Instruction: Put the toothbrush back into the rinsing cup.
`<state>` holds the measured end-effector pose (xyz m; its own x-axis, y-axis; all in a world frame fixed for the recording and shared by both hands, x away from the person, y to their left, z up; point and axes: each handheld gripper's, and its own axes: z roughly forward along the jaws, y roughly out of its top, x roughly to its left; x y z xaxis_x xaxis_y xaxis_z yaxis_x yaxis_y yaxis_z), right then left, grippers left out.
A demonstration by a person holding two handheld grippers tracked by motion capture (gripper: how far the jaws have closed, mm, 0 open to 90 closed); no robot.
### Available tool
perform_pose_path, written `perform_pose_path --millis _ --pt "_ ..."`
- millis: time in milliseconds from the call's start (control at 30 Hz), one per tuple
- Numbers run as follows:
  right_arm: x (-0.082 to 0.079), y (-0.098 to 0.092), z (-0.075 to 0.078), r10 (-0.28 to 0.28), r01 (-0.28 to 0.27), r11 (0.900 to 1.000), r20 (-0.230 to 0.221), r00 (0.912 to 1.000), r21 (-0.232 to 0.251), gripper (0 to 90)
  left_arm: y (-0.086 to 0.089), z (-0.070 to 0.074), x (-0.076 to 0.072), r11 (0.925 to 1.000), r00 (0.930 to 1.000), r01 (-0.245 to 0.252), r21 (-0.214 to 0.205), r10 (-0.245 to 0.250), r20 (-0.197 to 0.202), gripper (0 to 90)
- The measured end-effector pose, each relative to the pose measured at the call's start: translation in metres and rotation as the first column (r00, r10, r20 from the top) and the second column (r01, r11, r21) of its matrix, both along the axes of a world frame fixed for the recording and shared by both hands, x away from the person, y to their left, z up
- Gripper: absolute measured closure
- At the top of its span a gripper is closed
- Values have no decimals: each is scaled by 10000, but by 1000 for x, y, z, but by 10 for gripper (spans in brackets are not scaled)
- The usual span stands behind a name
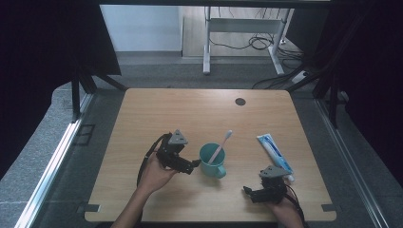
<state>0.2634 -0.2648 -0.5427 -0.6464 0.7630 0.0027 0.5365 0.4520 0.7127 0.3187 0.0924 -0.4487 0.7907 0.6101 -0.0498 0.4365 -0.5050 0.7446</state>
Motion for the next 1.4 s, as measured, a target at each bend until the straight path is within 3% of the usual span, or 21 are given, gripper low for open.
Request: perform_pose_path --millis 800,1000,1400 --pt "0 0 0 -28 28 10000 -18 10000 22 51 39 -33 -28 9955 9958 -882 351 873 268 0" --pt "0 0 0 -36 36 10000 -21 10000 24 51 46 -47 -34 9938 9943 -1068 298 1066 84 0" --pt "0 0 0 -37 37 10000 -24 10000 27 51 50 -67 -46 9905 9912 -1319 386 1315 116 3"
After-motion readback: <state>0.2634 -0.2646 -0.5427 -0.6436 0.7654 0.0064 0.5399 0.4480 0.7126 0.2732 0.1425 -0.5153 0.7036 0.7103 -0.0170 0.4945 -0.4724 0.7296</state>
